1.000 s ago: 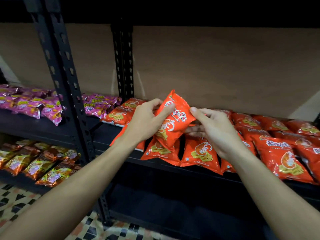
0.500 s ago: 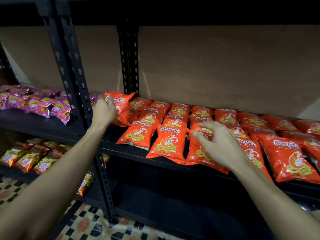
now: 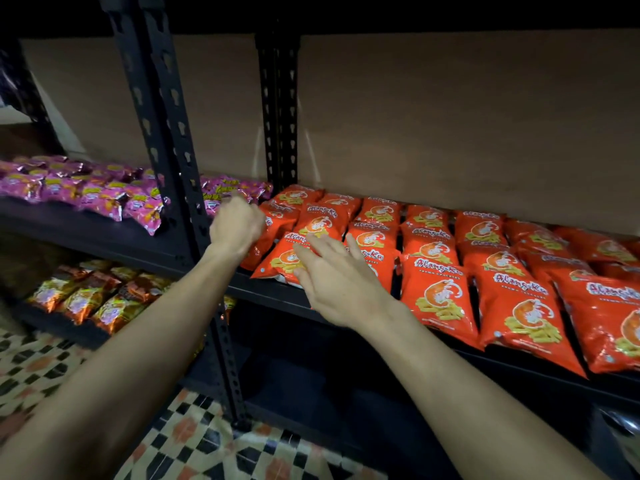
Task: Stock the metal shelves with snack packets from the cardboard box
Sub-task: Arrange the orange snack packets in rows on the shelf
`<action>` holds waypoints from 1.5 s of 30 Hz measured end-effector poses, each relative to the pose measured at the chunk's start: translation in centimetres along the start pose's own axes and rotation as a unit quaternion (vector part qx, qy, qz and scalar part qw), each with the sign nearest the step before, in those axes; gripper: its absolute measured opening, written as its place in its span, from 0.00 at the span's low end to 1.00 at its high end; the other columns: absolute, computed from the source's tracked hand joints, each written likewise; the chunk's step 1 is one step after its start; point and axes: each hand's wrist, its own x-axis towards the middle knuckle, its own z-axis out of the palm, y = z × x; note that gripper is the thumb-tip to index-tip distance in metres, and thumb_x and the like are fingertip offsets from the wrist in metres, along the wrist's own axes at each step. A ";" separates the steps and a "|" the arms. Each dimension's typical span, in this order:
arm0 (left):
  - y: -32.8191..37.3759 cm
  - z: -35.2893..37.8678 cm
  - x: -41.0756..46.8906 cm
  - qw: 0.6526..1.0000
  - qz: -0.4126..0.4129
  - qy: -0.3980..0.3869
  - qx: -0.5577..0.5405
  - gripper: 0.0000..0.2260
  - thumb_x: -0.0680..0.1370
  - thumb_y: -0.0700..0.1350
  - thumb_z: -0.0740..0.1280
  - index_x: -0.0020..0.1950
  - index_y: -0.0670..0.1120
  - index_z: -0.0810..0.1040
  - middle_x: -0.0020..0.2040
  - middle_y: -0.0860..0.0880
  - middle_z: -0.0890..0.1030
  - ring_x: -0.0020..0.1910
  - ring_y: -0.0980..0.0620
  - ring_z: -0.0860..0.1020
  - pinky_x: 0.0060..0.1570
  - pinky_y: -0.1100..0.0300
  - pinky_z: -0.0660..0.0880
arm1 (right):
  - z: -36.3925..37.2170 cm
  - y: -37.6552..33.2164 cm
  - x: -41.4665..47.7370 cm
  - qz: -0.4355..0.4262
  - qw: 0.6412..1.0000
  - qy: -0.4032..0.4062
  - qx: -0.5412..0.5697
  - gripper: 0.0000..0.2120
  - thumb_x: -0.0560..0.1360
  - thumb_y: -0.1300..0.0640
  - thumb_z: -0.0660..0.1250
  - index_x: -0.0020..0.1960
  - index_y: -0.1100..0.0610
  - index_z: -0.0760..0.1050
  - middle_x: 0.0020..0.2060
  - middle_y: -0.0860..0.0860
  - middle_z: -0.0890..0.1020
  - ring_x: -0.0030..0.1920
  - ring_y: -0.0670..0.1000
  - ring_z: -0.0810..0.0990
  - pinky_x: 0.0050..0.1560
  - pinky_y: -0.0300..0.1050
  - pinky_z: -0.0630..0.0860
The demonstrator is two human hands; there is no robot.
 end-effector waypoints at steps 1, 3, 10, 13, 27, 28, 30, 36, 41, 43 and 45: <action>-0.4 0.3 0.2 1.000 0.019 0.005 0.020 0.16 0.80 0.40 0.57 0.65 0.34 0.69 0.60 0.36 0.75 0.60 0.35 0.75 0.54 0.45 0.71 | 0.2 -0.1 0.4 -0.003 1.000 -0.007 -0.010 0.24 0.85 0.48 0.49 0.80 0.54 0.56 0.79 0.55 0.57 0.79 0.57 0.54 0.77 0.63 0.44; -1.4 0.8 0.5 0.996 0.070 0.033 0.042 0.21 0.78 0.38 0.59 0.72 0.38 0.66 0.69 0.35 0.69 0.65 0.33 0.72 0.62 0.40 0.69 | 0.5 -0.1 0.9 -0.007 0.999 -0.026 -0.019 0.25 0.85 0.49 0.49 0.80 0.54 0.55 0.80 0.55 0.56 0.79 0.57 0.53 0.77 0.65 0.43; -2.8 0.6 0.2 0.970 0.229 0.063 -0.057 0.12 0.78 0.37 0.58 0.51 0.43 0.81 0.52 0.45 0.82 0.50 0.47 0.79 0.50 0.56 0.73 | 1.8 0.4 1.1 -0.004 0.999 -0.042 0.005 0.25 0.85 0.48 0.50 0.80 0.53 0.54 0.80 0.55 0.56 0.79 0.57 0.52 0.77 0.65 0.42; -3.4 0.6 -0.1 0.977 0.210 -0.002 -0.043 0.14 0.80 0.41 0.58 0.56 0.45 0.82 0.49 0.45 0.84 0.44 0.45 0.81 0.40 0.59 0.72 | 2.2 0.6 1.0 -0.008 1.000 -0.029 0.005 0.25 0.85 0.48 0.50 0.80 0.52 0.54 0.80 0.55 0.56 0.79 0.57 0.53 0.77 0.64 0.43; -3.7 2.2 -0.4 0.971 0.192 -0.064 0.125 0.21 0.85 0.51 0.50 0.76 0.43 0.66 0.79 0.42 0.57 0.79 0.39 0.50 0.76 0.44 0.52 | 2.3 0.4 1.5 -0.005 1.000 -0.005 -0.019 0.24 0.85 0.48 0.54 0.79 0.49 0.57 0.79 0.52 0.60 0.78 0.56 0.58 0.77 0.63 0.47; -3.6 2.2 -0.4 0.971 0.183 -0.066 0.137 0.22 0.85 0.51 0.50 0.76 0.44 0.65 0.79 0.41 0.56 0.79 0.38 0.49 0.75 0.43 0.51 | 2.3 0.4 1.6 -0.005 1.000 -0.004 -0.024 0.24 0.85 0.48 0.54 0.79 0.49 0.57 0.79 0.52 0.60 0.78 0.55 0.58 0.77 0.63 0.46; -3.4 2.2 -0.3 0.973 0.159 -0.073 0.148 0.22 0.85 0.52 0.49 0.77 0.45 0.64 0.80 0.40 0.53 0.79 0.37 0.48 0.75 0.42 0.50 | 2.2 0.3 1.7 -0.005 1.000 -0.005 -0.029 0.24 0.85 0.47 0.54 0.79 0.49 0.57 0.79 0.52 0.60 0.78 0.55 0.58 0.77 0.64 0.45; -2.8 2.1 0.1 0.974 0.128 -0.097 0.162 0.23 0.85 0.52 0.47 0.78 0.44 0.61 0.80 0.39 0.50 0.79 0.37 0.44 0.75 0.40 0.42 | 2.0 0.2 1.5 -0.005 1.000 -0.008 -0.002 0.25 0.84 0.44 0.52 0.80 0.48 0.56 0.79 0.51 0.60 0.79 0.54 0.57 0.76 0.67 0.41; -2.4 1.7 -0.6 0.976 0.178 -0.048 0.120 0.23 0.85 0.52 0.50 0.79 0.46 0.60 0.80 0.42 0.52 0.79 0.41 0.44 0.75 0.40 0.39 | 0.7 0.7 0.5 0.018 0.998 0.031 0.053 0.25 0.84 0.43 0.51 0.79 0.49 0.59 0.79 0.50 0.61 0.79 0.52 0.56 0.76 0.61 0.37; -1.9 1.4 -1.6 0.970 0.226 -0.024 0.081 0.21 0.85 0.52 0.53 0.76 0.46 0.66 0.79 0.44 0.58 0.80 0.44 0.48 0.75 0.43 0.38 | 0.3 1.3 -0.1 0.040 0.995 0.062 0.069 0.22 0.85 0.46 0.53 0.76 0.50 0.65 0.77 0.50 0.65 0.77 0.52 0.61 0.77 0.59 0.41; -1.2 1.3 -2.9 0.959 0.275 -0.028 0.066 0.19 0.84 0.53 0.55 0.71 0.48 0.73 0.76 0.47 0.67 0.79 0.48 0.55 0.75 0.44 0.36 | 0.1 2.1 -0.9 0.071 0.990 0.107 0.052 0.18 0.84 0.50 0.55 0.71 0.52 0.72 0.70 0.51 0.72 0.70 0.53 0.69 0.77 0.56 0.50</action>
